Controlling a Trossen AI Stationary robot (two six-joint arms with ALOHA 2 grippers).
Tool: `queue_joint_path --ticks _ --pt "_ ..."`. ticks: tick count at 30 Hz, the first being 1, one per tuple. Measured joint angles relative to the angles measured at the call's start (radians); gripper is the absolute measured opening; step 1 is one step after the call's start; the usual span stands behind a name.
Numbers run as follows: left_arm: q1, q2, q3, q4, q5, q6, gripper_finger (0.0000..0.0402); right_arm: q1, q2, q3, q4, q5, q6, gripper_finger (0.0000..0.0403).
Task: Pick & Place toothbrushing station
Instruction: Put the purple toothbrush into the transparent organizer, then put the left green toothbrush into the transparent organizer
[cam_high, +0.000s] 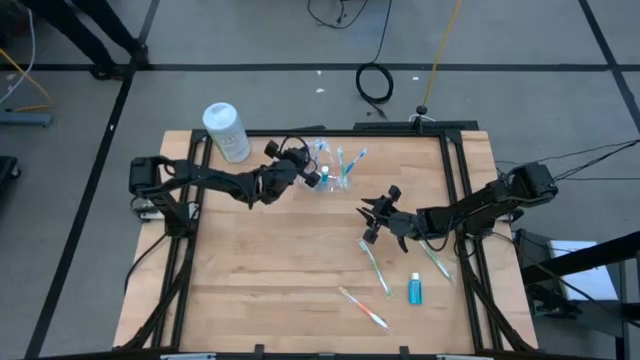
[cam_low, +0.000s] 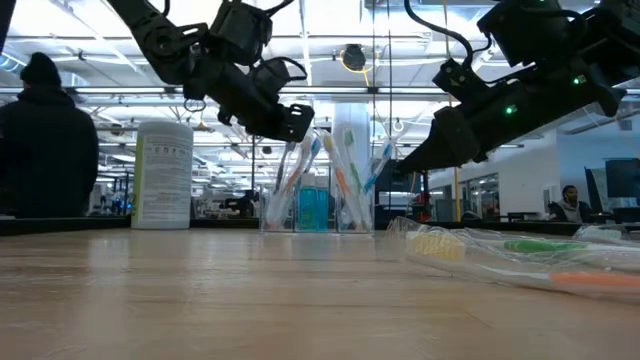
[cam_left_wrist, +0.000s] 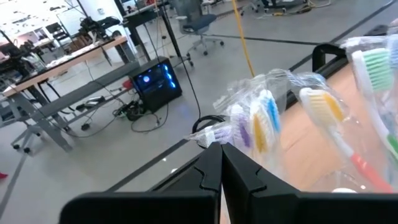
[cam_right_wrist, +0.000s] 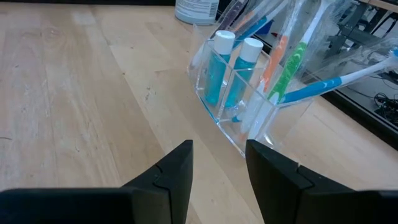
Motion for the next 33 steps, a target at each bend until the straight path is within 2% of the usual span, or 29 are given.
queue_joint_path --ticks 7,14,20,27,33 --pt "-0.002 -0.002 0.000 -0.019 0.000 0.004 0.0005 0.000 0.000 0.000 0.000 0.000 0.000 0.0139" --pt "-0.009 -0.002 0.000 -0.033 0.000 0.080 0.0014 0.000 0.000 0.000 0.000 -0.004 0.000 0.0139" --pt "-0.019 -0.006 0.000 -0.040 -0.006 0.082 0.0067 0.000 0.000 0.000 0.001 -0.004 0.000 0.0139" --pt "-0.061 -0.014 -0.002 -0.041 -0.184 0.127 0.0129 0.000 0.000 0.000 0.001 -0.015 0.000 0.0139" --pt "-0.123 -0.066 -0.001 -0.071 -0.198 0.127 0.0162 0.000 0.000 0.000 0.001 -0.048 0.000 0.0139"
